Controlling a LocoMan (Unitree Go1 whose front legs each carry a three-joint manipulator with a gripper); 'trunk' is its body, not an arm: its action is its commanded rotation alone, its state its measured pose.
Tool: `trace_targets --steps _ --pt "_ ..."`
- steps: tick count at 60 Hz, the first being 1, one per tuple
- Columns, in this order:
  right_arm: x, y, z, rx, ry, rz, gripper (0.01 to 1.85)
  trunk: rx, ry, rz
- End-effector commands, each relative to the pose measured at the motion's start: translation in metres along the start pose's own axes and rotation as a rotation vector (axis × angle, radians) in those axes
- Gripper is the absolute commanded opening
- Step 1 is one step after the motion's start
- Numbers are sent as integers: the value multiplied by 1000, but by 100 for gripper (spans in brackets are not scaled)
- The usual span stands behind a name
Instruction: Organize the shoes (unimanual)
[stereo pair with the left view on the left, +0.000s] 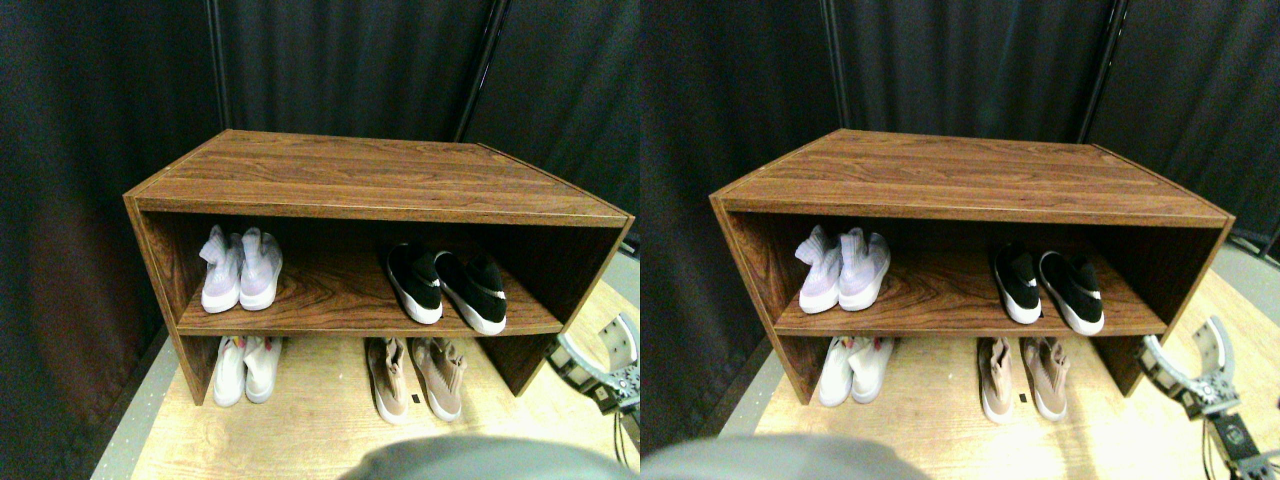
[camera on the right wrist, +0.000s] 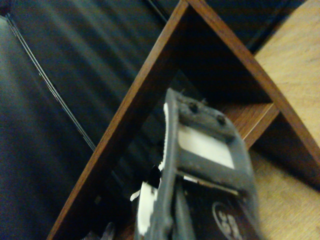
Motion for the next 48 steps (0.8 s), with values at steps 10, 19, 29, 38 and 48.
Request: trace_targets --steps 10,19,29,38,48 --pt "11 11 18 -69 -35 78 6 -11 18 2" --pt "32 2 22 -15 -48 69 6 -15 18 5" --pt "50 -8 19 18 -43 24 6 -19 19 9" --pt "64 -18 12 34 -28 -14 6 -23 20 13" --pt "80 -30 1 66 -67 -59 6 -26 22 17"
